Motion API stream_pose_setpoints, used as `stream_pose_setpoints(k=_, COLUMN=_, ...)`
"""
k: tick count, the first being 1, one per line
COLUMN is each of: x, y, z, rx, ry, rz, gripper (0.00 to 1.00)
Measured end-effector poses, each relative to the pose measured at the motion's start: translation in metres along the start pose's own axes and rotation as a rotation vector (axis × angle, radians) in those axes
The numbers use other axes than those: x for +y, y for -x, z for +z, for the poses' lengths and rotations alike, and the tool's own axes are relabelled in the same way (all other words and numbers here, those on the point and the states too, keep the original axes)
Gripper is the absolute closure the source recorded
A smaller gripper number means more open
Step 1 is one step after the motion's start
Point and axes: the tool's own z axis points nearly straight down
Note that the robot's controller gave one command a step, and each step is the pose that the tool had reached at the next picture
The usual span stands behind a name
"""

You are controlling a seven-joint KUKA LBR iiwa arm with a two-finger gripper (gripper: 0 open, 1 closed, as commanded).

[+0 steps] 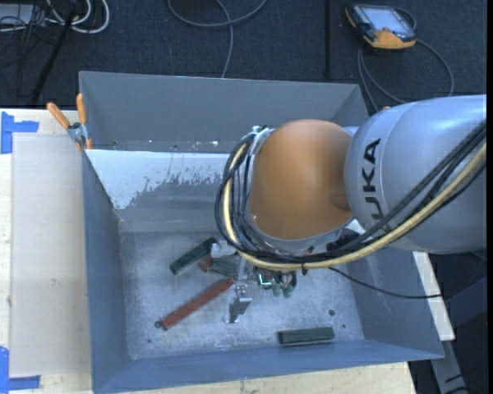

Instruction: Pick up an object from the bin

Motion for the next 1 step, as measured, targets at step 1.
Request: stream_pose_setpoints(k=1, x=-0.0009, y=0.0018, z=-0.0039, rx=-0.008, ry=0.001, rz=0.004, gripper=0.00)
